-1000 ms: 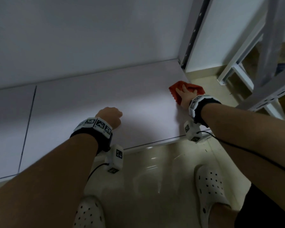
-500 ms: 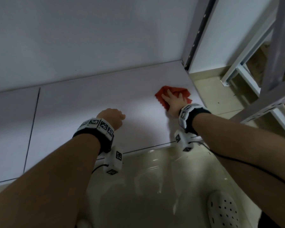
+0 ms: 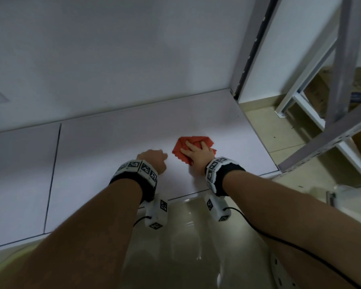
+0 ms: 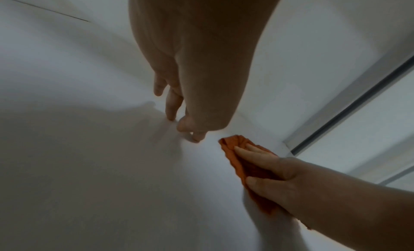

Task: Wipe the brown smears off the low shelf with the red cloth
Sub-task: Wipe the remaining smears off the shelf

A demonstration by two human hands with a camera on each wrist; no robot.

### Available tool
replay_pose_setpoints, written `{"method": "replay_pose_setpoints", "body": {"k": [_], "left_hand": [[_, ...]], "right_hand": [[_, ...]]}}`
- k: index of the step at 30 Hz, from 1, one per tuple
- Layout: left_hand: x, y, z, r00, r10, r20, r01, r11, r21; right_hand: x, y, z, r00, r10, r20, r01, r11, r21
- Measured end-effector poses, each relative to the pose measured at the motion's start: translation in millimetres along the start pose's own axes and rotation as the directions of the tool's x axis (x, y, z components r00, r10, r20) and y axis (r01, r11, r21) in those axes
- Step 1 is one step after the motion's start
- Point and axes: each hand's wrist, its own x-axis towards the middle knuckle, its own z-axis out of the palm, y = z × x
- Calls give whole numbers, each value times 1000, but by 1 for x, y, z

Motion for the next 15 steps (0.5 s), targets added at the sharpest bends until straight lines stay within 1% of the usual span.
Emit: {"method": "replay_pose_setpoints", "body": {"k": [3, 4, 6, 8, 11, 13, 15], "left_hand": [[-5, -7, 1, 999, 38, 2, -38, 999, -37], [-8, -11, 2, 999, 47, -11, -48, 998, -47], [-16, -18, 8, 997, 53, -49, -57, 995, -80], [-26, -25, 16, 995, 52, -82, -61, 992, -108], [-43, -40, 24, 993, 52, -109, -70, 983, -168], [-61, -50, 28, 990, 34, -136, -65, 971, -229], [-83, -59, 29, 987, 4, -160, -49, 959, -279]], "right_hand": [[-12, -13, -1, 996, -4, 92, 6, 1000, -19], [-18, -19, -1, 995, -12, 100, 15, 999, -32], [-28, -30, -1, 996, -41, 84, 46, 998, -52], [-37, -41, 2, 993, -104, 56, 107, 993, -50], [-49, -57, 6, 987, -158, 30, 156, 986, 57], [-61, -69, 3, 984, -178, 12, 177, 981, 81], [-75, -84, -2, 981, -193, 20, 189, 976, 104]]}}
